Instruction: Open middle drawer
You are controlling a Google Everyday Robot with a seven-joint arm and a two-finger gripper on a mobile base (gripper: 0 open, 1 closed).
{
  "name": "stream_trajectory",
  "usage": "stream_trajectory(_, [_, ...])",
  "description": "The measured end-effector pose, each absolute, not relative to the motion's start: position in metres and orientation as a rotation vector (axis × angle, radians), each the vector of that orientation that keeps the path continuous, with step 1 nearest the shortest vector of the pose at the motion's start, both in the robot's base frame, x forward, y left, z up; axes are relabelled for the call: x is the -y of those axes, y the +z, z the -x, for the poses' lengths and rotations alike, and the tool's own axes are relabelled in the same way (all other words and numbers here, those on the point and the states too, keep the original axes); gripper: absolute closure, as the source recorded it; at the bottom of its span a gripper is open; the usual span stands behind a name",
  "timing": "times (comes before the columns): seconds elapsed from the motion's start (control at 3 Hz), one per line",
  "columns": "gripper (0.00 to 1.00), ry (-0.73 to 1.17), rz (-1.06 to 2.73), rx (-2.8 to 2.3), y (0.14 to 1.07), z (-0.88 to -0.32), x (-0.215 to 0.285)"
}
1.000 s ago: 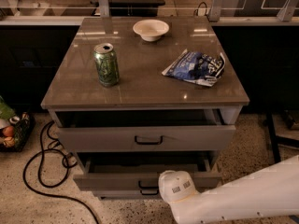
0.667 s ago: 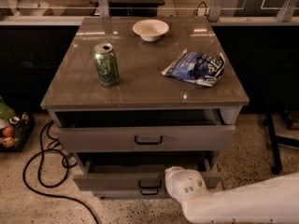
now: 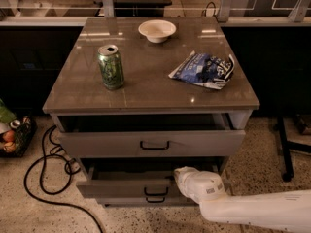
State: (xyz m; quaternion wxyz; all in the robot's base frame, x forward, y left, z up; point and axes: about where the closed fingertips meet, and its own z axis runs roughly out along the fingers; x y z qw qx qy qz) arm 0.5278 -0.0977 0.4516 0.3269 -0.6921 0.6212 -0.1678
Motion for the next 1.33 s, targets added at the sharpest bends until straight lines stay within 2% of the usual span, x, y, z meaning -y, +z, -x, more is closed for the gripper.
stream_trajectory(0.67, [1.00, -0.453, 1.884, -1.661, 0.426, -0.550, 0.105])
stream_trajectory(1.33, [1.00, -0.522, 2.095, -1.744, 0.420, -0.532, 0.093])
